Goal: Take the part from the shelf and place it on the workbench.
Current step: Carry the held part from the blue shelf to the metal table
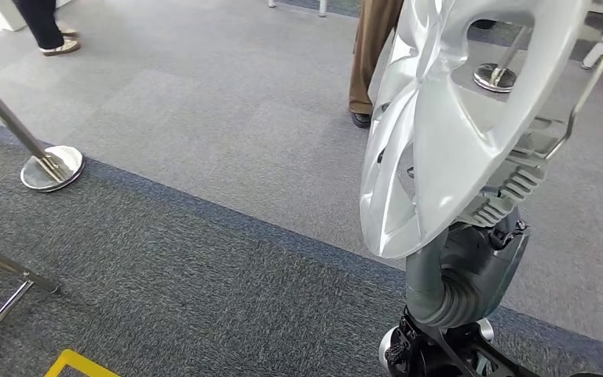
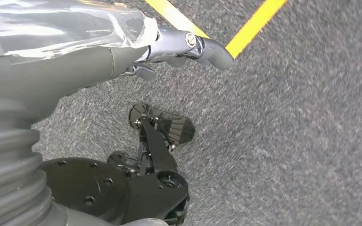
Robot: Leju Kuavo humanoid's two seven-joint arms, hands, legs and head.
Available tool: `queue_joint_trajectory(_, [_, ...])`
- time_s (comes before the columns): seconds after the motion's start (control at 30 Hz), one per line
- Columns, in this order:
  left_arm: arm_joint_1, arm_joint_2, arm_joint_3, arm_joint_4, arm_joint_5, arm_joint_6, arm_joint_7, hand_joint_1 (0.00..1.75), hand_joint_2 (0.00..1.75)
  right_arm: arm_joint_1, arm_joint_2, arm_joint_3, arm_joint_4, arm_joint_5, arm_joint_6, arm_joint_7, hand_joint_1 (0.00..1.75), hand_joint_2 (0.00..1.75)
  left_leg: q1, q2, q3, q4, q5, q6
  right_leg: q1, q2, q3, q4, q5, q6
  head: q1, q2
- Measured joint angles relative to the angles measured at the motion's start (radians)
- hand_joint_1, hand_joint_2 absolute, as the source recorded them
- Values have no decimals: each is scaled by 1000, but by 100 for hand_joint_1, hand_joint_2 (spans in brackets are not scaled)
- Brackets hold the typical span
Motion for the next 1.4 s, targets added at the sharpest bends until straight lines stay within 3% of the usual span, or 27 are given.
queue_joint_trajectory(0.03, [0, 0, 0, 0, 0, -1, 0, 0, 175, 0, 0, -1, 0, 0, 1, 0, 175, 175, 1, -16, 1, 1, -1, -1, -1, 15, 31, -76, 42, -4, 0, 0])
queue_joint_trajectory(0.1, [0, -3, 0, 0, 2, -5, 1, 0, 175, 0, 0, -3, 0, 0, 6, 0, 175, 175, 1, -44, -2, 5, -2, -9, -3, 59, 82, -201, 94, -8, 0, 0])
queue_joint_trajectory(0.17, [2, -7, 0, 0, 3, -10, 5, 0, 175, 0, 0, -6, 0, -1, 12, 0, 175, 175, 3, -63, -10, 5, -1, -21, -1, 76, 94, -232, 99, -14, -1, 0])
queue_joint_trajectory(0.23, [4, -11, 0, 0, 3, -11, 8, 0, 175, 0, 5, -8, 0, -1, 20, 1, 175, 175, 6, -73, -16, 4, 0, -32, 0, 55, 98, -237, 104, -23, -1, 0])
queue_joint_trajectory(0.3, [4, -15, 0, 0, 3, -12, 10, 0, 175, 0, 13, -10, 1, 2, 25, 0, 175, 175, 2, -27, -40, 46, -27, -41, -4, 26, 103, -244, 106, -35, -4, 0])
queue_joint_trajectory(0.37, [3, -17, 0, 0, 2, -12, 10, 0, 175, 3, 18, -13, 1, 7, 25, 0, 175, 175, -1, 42, -102, 165, -86, -45, -3, -4, 105, -246, 105, -43, -7, 0])
queue_joint_trajectory(0.43, [3, -17, 0, 0, 2, -12, 10, 0, 175, 6, 19, -16, 1, 12, 25, 0, 175, 175, 2, 64, -163, 280, -121, -48, -1, -35, 104, -246, 102, -45, -7, 0])
queue_joint_trajectory(0.47, [4, -16, 0, 0, 2, -12, 10, 0, 175, 6, 19, -17, 1, 13, 25, 0, 175, 175, 3, 68, -169, 289, -114, -49, -1, -49, 105, -246, 101, -45, -7, 0])
queue_joint_trajectory(0.5, [5, -16, 0, 0, 2, -12, 10, 0, 175, 6, 19, -17, 1, 14, 25, 0, 175, 175, 4, 74, -152, 254, -89, -49, -1, -63, 106, -246, 99, -43, -7, 0])
queue_joint_trajectory(0.53, [5, -15, 0, 0, 2, -12, 10, 0, 175, 6, 19, -17, 1, 14, 25, 0, 175, 175, 4, 87, -115, 185, -55, -48, -1, -74, 109, -246, 97, -42, -7, 0])
queue_joint_trajectory(0.6, [3, -15, 0, 0, 2, -12, 10, 0, 175, 6, 21, -18, 1, 14, 25, 0, 175, 175, -1, 129, -39, 48, -8, -42, 3, -94, 116, -246, 90, -34, -6, 0])
queue_joint_trajectory(0.67, [1, -14, 0, 0, 2, -12, 10, 0, 175, 6, 22, -18, 1, 14, 25, 0, 175, 175, -7, 143, -13, 3, 0, -34, 8, -111, 123, -246, 85, -24, -6, 0])
queue_joint_trajectory(0.73, [1, -13, 0, 0, 2, -13, 10, 0, 175, 6, 24, -18, 1, 15, 25, 1, 175, 175, -5, 118, -13, 2, 3, -24, 7, -124, 129, -248, 80, -13, -6, 0])
queue_joint_trajectory(0.8, [2, -14, 0, 0, 1, -13, 10, 0, 175, 6, 25, -18, 1, 15, 25, 0, 175, 175, 2, 93, -11, -2, 7, -13, 2, -88, 122, -220, 56, -2, -4, 0])
queue_joint_trajectory(0.87, [1, -16, 0, 0, 1, -16, 9, 0, 175, 8, 23, -18, 1, 16, 24, 0, 175, 175, 6, 68, -9, -3, 10, -5, 0, -30, 72, -107, -1, 4, -1, 0])
queue_joint_trajectory(0.93, [1, -17, 0, 0, 1, -17, 9, 0, 175, 12, 19, -18, 1, 16, 21, 0, 175, 175, 5, 39, -9, -2, 10, -3, 0, -10, 3, 25, -46, 6, 0, 0])
queue_joint_trajectory(0.97, [2, -18, 0, 0, 2, -17, 9, 0, 175, 14, 17, -18, 1, 16, 20, 0, 175, 175, 5, 23, -9, -2, 10, -3, 1, -8, -14, 49, -43, 4, 0, 0])
queue_joint_trajectory(1.0, [2, -19, 1, 0, 4, -16, 9, 0, 175, 15, 15, -18, 1, 16, 20, 0, 175, 175, 5, 6, -8, -1, 10, -3, 0, -5, -10, 30, -20, 1, 0, 0])
queue_joint_trajectory(1.03, [2, -19, 1, 0, 6, -16, 9, 0, 175, 15, 14, -17, 1, 16, 20, 0, 175, 175, 5, -11, -6, -1, 10, -4, -1, 2, 14, -31, 19, -3, 0, 0])
queue_joint_trajectory(1.1, [2, -21, 1, 0, 11, -14, 9, 0, 175, 15, 12, -16, 1, 16, 20, 1, 175, 175, 5, -41, -6, 2, 9, -9, -4, 47, 74, -174, 83, -9, 0, 0])
queue_joint_trajectory(1.17, [2, -22, 1, 0, 8, -12, 10, 0, 175, 14, 9, -15, 1, 18, 19, 1, 175, 175, 6, -63, -14, 4, 9, -20, -4, 78, 100, -235, 100, -13, -1, 0])
queue_joint_trajectory(1.23, [5, -23, 1, 0, -5, -10, 16, 0, 175, 13, 8, -12, 2, 21, 15, 1, 175, 175, 9, -78, -21, 1, 12, -33, -1, 62, 102, -236, 101, -21, -2, 0])
queue_joint_trajectory(1.3, [6, -23, 1, 0, -13, -10, 22, 0, 175, 10, 8, -6, 2, 20, 6, 1, 175, 175, 6, -37, -34, 22, -2, -42, -3, 36, 105, -241, 104, -33, -3, 0])
queue_joint_trajectory(1.37, [6, -23, 1, 0, -14, -10, 25, 0, 175, 8, 8, -2, 2, 17, -4, 1, 175, 175, 2, 36, -84, 121, -57, -47, -3, 5, 106, -244, 104, -42, -5, 0])
queue_joint_trajectory(1.4, [5, -24, 1, 0, -15, -10, 26, 0, 175, 8, 8, -1, 2, 16, -9, 1, 175, 175, 3, 56, -122, 195, -90, -49, -2, -11, 106, -244, 103, -45, -6, 0])
